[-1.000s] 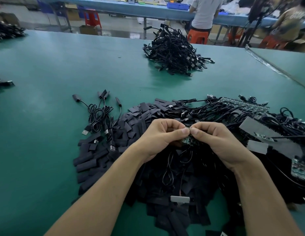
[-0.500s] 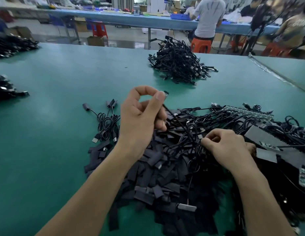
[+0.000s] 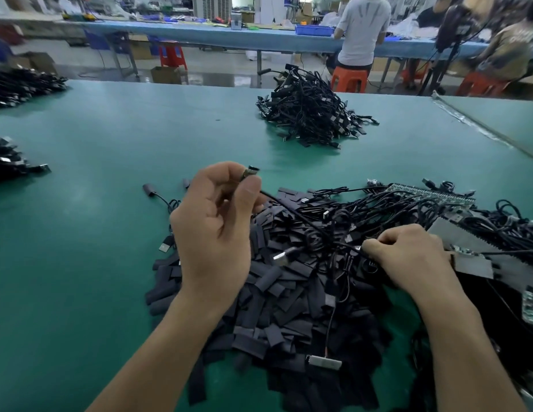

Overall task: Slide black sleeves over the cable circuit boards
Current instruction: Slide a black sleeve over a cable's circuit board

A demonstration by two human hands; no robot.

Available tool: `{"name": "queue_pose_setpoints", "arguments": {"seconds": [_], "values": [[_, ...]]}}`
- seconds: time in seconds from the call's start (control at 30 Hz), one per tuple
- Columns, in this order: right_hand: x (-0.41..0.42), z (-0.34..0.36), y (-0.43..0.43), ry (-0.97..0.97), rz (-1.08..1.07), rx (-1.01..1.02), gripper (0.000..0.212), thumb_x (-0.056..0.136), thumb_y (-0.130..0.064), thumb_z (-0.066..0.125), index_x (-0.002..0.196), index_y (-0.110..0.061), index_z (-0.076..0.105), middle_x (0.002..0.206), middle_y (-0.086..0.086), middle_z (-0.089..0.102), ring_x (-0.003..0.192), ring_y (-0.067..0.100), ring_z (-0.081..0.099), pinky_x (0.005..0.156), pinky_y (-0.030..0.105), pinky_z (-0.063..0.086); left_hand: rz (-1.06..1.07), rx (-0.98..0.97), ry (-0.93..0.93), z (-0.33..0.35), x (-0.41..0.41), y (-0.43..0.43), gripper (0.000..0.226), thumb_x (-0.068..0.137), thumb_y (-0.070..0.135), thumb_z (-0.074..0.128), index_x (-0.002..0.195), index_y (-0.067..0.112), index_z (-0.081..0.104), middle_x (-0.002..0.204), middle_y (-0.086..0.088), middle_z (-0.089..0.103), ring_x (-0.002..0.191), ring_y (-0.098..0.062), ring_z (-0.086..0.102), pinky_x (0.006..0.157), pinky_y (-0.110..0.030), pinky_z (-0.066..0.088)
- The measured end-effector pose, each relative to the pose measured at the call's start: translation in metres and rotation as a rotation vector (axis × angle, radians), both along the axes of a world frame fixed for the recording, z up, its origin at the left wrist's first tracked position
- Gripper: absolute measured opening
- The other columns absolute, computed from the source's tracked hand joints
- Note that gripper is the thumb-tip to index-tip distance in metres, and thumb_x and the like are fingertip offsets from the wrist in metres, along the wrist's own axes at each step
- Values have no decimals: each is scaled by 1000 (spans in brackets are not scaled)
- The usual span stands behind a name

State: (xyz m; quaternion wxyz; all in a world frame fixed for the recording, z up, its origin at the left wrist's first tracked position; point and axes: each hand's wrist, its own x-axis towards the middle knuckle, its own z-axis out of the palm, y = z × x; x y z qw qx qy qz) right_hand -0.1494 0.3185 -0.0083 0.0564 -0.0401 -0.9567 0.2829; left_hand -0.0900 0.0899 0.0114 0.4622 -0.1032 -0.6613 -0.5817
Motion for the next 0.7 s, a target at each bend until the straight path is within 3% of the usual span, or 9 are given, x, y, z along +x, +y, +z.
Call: {"name": "queue_pose_setpoints", "arguments": {"seconds": [0.07, 0.17, 0.27, 0.37, 0.43, 0.5, 0.57, 0.7], "values": [[0, -2, -1, 14, -10, -14, 31, 80, -34, 68, 60, -11, 67, 61, 10, 65, 68, 18, 56, 58, 33, 48, 59, 83, 28, -4, -1, 2, 13, 99, 18, 57, 98, 30, 55, 76, 9, 68, 70, -3, 69, 68, -16, 54], [-1, -4, -3, 96, -61, -19, 31, 82, -33, 64, 59, -11, 63, 59, 9, 60, 70, 26, 55, 57, 37, 45, 48, 375, -111, -15, -7, 2, 12, 104, 12, 51, 95, 21, 53, 76, 5, 70, 71, -12, 70, 69, -28, 58], [1, -5, -8, 132, 29, 114, 21, 89, -43, 63, 74, -30, 67, 73, -8, 66, 84, 23, 60, 77, 37, 41, -142, 645, -251, -27, -14, 4, 9, 105, 14, 47, 97, 14, 49, 76, -5, 70, 74, -23, 72, 68, -34, 59], [4, 0, -12, 186, 250, 134, 25, 90, -53, 56, 97, -36, 74, 95, -13, 69, 95, 15, 61, 84, 35, 41, -218, 635, -334, -35, -17, 9, 5, 104, 17, 50, 99, 15, 49, 84, -11, 72, 79, -28, 74, 66, -35, 61], [7, 5, -16, 160, 430, 0, 32, 87, -54, 54, 99, -34, 76, 100, -18, 68, 101, 11, 58, 89, 34, 46, -229, 638, -371, -41, -20, 14, 4, 102, 16, 53, 99, 16, 51, 83, -5, 74, 79, -25, 74, 66, -32, 60], [8, 3, -20, 103, 528, 25, 27, 86, -53, 60, 101, -35, 74, 103, -20, 66, 102, 7, 56, 91, 30, 44, -221, 597, -403, -47, -23, 17, 5, 98, 15, 59, 100, 15, 55, 81, 0, 74, 79, -17, 73, 70, -28, 59], [6, -4, -23, 105, 530, 78, 20, 87, -43, 68, 105, -35, 72, 100, -19, 65, 97, 5, 58, 89, 29, 47, -206, 505, -469, -53, -27, 19, 12, 93, 13, 67, 103, 16, 61, 79, 5, 73, 76, -10, 69, 71, -25, 58], [6, -10, -31, 164, 499, -43, 21, 85, -25, 75, 102, -33, 64, 78, -15, 61, 76, 1, 55, 72, 26, 46, -293, 465, -588, -56, -31, 26, 18, 85, 10, 77, 99, 22, 72, 79, 6, 74, 75, -7, 68, 67, -23, 57]]}}
